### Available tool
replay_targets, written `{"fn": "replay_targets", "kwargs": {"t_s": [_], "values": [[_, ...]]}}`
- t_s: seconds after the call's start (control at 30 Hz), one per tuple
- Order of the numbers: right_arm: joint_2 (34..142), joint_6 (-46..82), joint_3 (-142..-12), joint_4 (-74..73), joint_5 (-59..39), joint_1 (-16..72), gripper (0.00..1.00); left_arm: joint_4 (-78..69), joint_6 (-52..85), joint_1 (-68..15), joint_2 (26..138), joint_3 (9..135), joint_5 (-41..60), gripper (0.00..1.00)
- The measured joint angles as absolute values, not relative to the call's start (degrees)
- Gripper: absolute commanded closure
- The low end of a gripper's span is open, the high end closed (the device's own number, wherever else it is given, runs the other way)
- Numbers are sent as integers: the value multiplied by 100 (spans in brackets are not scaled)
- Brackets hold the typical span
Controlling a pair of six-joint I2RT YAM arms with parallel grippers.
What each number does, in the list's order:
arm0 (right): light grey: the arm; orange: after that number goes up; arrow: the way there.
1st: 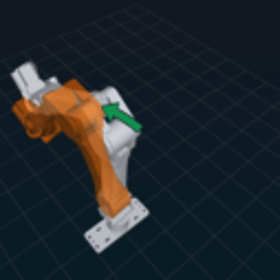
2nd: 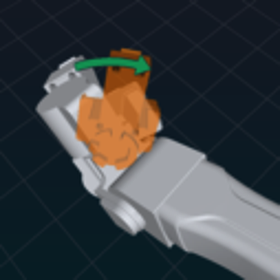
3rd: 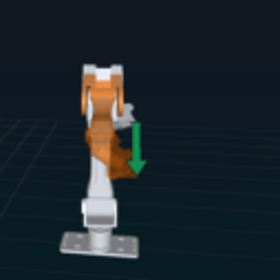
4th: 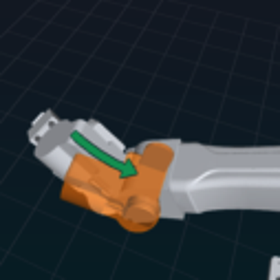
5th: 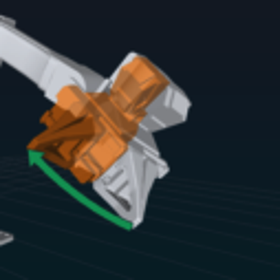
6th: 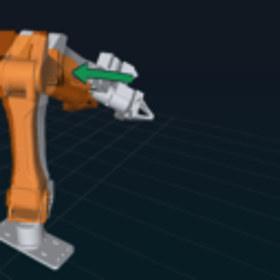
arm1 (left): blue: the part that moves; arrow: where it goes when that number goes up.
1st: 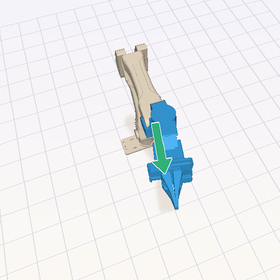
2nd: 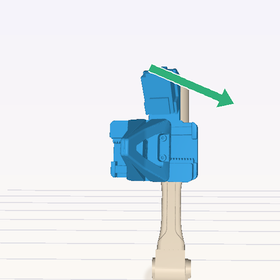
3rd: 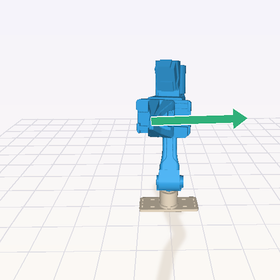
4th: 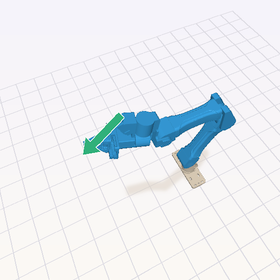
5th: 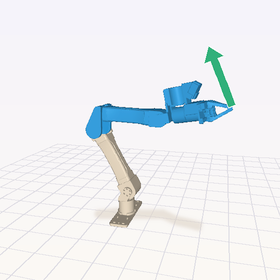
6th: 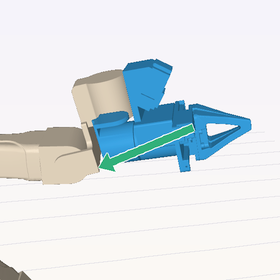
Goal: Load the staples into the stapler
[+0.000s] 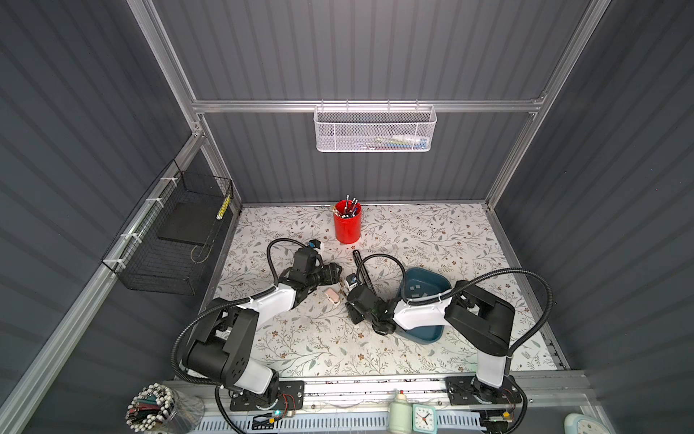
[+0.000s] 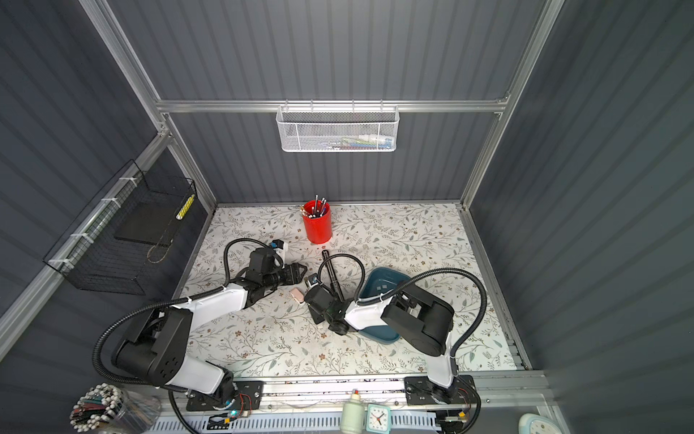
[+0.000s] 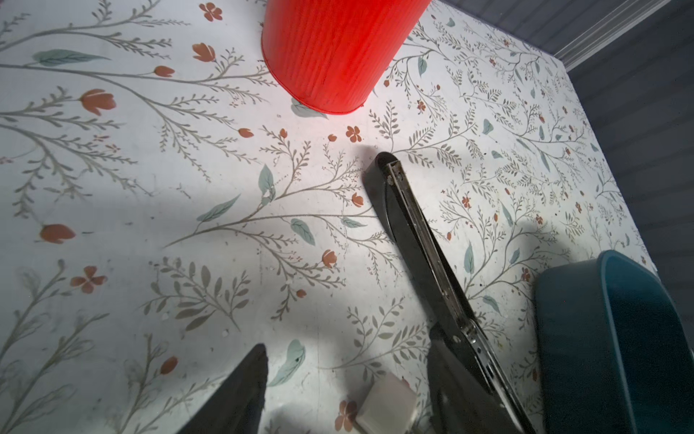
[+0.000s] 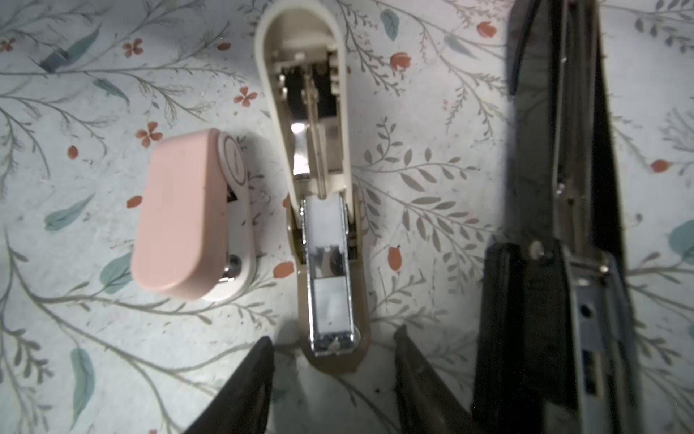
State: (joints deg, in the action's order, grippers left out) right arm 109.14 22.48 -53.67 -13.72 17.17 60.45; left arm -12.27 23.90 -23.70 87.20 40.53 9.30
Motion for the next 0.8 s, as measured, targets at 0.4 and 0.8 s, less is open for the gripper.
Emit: {"fn": "replay_targets", "kwargs": {"t_s": [0.4,0.8], "values": [[10958,2091,-5140,-1997,1562,5999,64,-1592,2209,-2370,9192,4069,1610,41],[10958,2086,-4989,-2311,1428,5986,66,-2626,2029,-2475,9275,3575,2617,43]]}}
